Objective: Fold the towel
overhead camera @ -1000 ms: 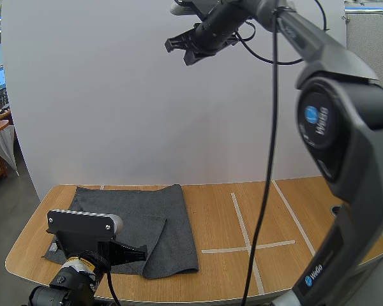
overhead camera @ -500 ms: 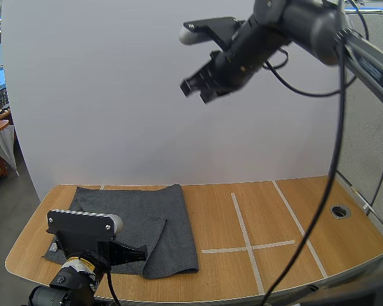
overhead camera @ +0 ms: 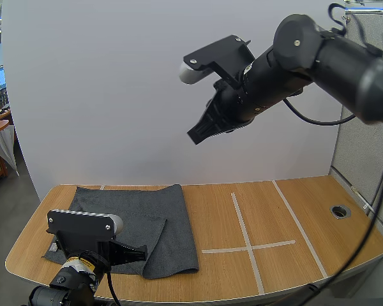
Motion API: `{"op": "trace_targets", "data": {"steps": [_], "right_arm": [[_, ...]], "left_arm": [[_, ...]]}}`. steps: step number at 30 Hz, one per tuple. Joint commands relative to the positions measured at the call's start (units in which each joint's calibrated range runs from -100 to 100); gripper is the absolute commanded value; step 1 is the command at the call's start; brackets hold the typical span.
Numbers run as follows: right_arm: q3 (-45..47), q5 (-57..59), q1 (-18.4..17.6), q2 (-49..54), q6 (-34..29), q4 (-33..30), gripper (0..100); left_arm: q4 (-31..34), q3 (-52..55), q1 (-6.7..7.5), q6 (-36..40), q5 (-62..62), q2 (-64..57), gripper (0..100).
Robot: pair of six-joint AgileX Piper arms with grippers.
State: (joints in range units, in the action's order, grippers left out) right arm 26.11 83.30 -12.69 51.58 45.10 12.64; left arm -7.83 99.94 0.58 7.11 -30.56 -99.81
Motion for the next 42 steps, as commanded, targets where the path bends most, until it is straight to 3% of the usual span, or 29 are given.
{"op": "trace_targets", "data": {"steps": [1,4,21,25,42], "right_arm": [[0.2,-1.4,-4.2,2.0,-5.4,-5.7,0],[0.2,-1.4,-5.1,2.0,-8.2,-9.9,0],[0.2,2.3,-5.1,2.0,-9.8,-13.1,0],[0.2,7.2,-5.1,2.0,-13.9,-16.2,0],[0.3,16.6,-5.1,12.6,-17.3,-15.0,0]], "left_arm": [[-1.0,0.1,0.17,0.1,1.2,-0.2,0],[-1.0,0.1,0.17,0.1,1.2,-0.2,0],[-1.0,0.1,0.17,0.1,1.2,-0.2,0],[-1.0,0.1,0.17,0.1,1.2,-0.2,0],[-1.0,0.1,0.17,0.1,1.2,-0.2,0]]}}
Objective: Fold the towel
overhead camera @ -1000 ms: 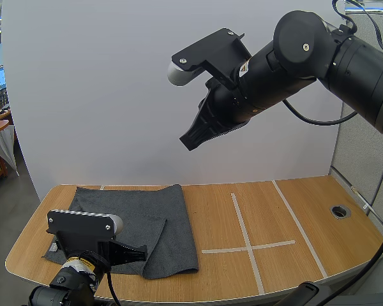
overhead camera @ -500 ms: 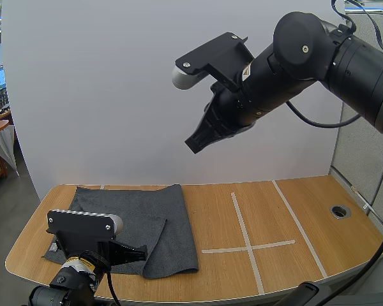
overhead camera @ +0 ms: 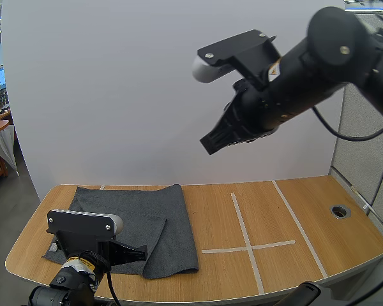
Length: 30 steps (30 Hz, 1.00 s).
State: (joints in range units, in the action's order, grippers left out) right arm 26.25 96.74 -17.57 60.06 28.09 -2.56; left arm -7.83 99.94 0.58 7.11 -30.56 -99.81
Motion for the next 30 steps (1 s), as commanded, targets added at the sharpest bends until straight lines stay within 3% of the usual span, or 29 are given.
{"op": "trace_targets", "data": {"steps": [1,24,30], "right_arm": [[0.2,3.3,-0.3,4.9,-0.2,0.2,0],[0.2,3.3,-0.2,9.0,-1.4,0.3,0],[0.2,3.3,-0.2,9.0,-1.4,0.3,0]], "left_arm": [[-1.0,0.1,0.17,0.1,1.2,-0.2,0],[-1.1,0.1,0.17,0.1,1.2,-0.2,0],[4.4,-2.6,0.17,-0.5,5.1,-0.2,0]]}}
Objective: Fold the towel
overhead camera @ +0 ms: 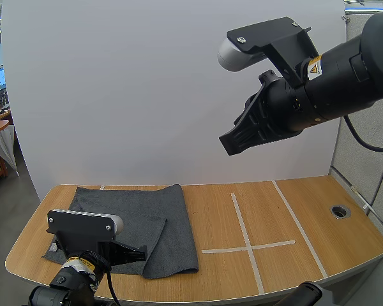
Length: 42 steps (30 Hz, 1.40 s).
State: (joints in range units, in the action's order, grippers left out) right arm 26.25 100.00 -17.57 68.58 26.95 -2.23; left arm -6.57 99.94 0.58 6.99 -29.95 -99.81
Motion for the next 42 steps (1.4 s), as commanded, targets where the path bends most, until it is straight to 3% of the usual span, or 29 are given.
{"op": "trace_targets", "data": {"steps": [1,8,14,16,21,27,35,40,42], "right_arm": [[0.2,0.0,-0.2,0.5,-0.3,0.1,0],[0.2,0.0,-0.2,0.5,-0.3,0.2,0],[0.2,0.0,-0.2,0.5,-0.3,0.2,0],[0.2,0.0,-0.2,0.5,-0.3,0.2,0],[0.2,0.0,-0.2,0.5,-0.3,0.2,0],[0.2,0.0,-0.2,0.5,-0.3,0.2,0],[0.2,0.0,-0.2,0.5,-0.3,0.2,0],[0.2,0.0,-0.2,0.5,-0.3,0.2,0],[0.2,0.0,-0.2,0.5,-0.3,0.2,0]], "left_arm": [[5.4,-5.1,0.17,-0.4,3.4,-0.2,0],[9.3,-19.2,0.17,-0.4,-6.9,-0.2,0],[13.2,-24.3,0.17,-0.8,-16.4,-0.2,0],[12.8,-28.2,0.17,-0.8,-28.5,-0.2,0],[9.0,-32.6,0.17,-6.4,-41.5,3.2,0],[3.4,-36.3,0.17,-16.3,-40.6,18.7,0],[-5.7,-41.9,0.23,-32.1,-28.7,41.5,0],[-11.4,-43.9,0.23,-38.2,-25.3,52.3,0],[-14.5,-44.3,0.23,-39.9,-25.8,56.6,9]]}}
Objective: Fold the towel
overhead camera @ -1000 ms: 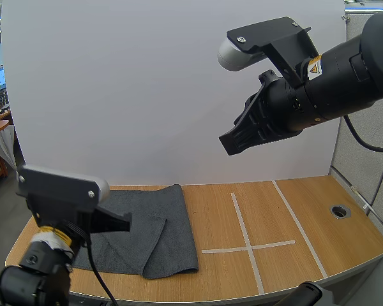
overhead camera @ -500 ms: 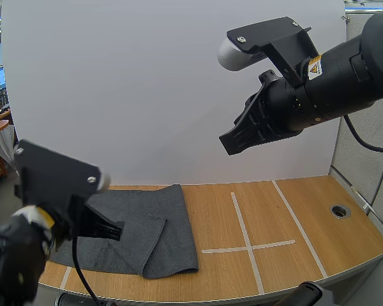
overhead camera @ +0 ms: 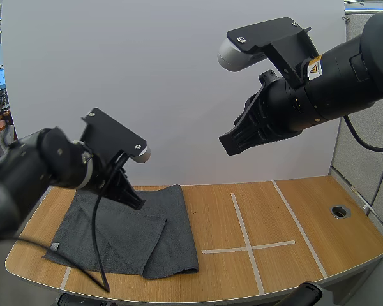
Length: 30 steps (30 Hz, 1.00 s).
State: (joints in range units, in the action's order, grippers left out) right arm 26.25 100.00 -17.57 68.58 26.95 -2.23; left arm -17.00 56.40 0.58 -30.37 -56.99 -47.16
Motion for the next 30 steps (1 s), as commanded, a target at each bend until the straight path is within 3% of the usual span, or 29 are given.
{"op": "trace_targets", "data": {"steps": [1,3,6,8,12,19,22,30], "right_arm": [[0.2,0.0,-0.2,0.5,-0.3,0.2,0],[0.2,0.0,-0.2,0.5,-0.3,0.2,0],[0.2,0.0,-0.2,0.5,-0.3,0.2,0],[0.2,0.0,-0.2,0.5,-0.3,0.2,0],[0.2,0.0,-0.2,0.5,-0.3,0.2,0],[0.2,0.0,-0.2,0.5,-0.3,0.2,0],[0.2,0.0,-0.2,0.5,-0.3,0.2,0],[0.2,0.0,-0.2,0.5,-0.3,0.2,0]], "left_arm": [[-5.7,-0.9,0.23,-3.7,0.7,5.5,17],[-8.2,-1.2,0.23,-5.8,-1.4,9.3,38],[-10.0,-2.2,0.23,-7.8,-5.0,14.4,81],[-10.0,-3.1,0.23,-8.0,-6.0,17.7,100],[-9.9,-5.7,0.43,-8.5,-7.3,23.5,100],[-8.6,-7.6,3.29,-7.7,-3.4,31.5,100],[-4.2,-8.0,4.08,-4.9,0.2,35.1,100],[-0.9,-10.5,4.33,-2.5,3.8,42.0,100]]}}
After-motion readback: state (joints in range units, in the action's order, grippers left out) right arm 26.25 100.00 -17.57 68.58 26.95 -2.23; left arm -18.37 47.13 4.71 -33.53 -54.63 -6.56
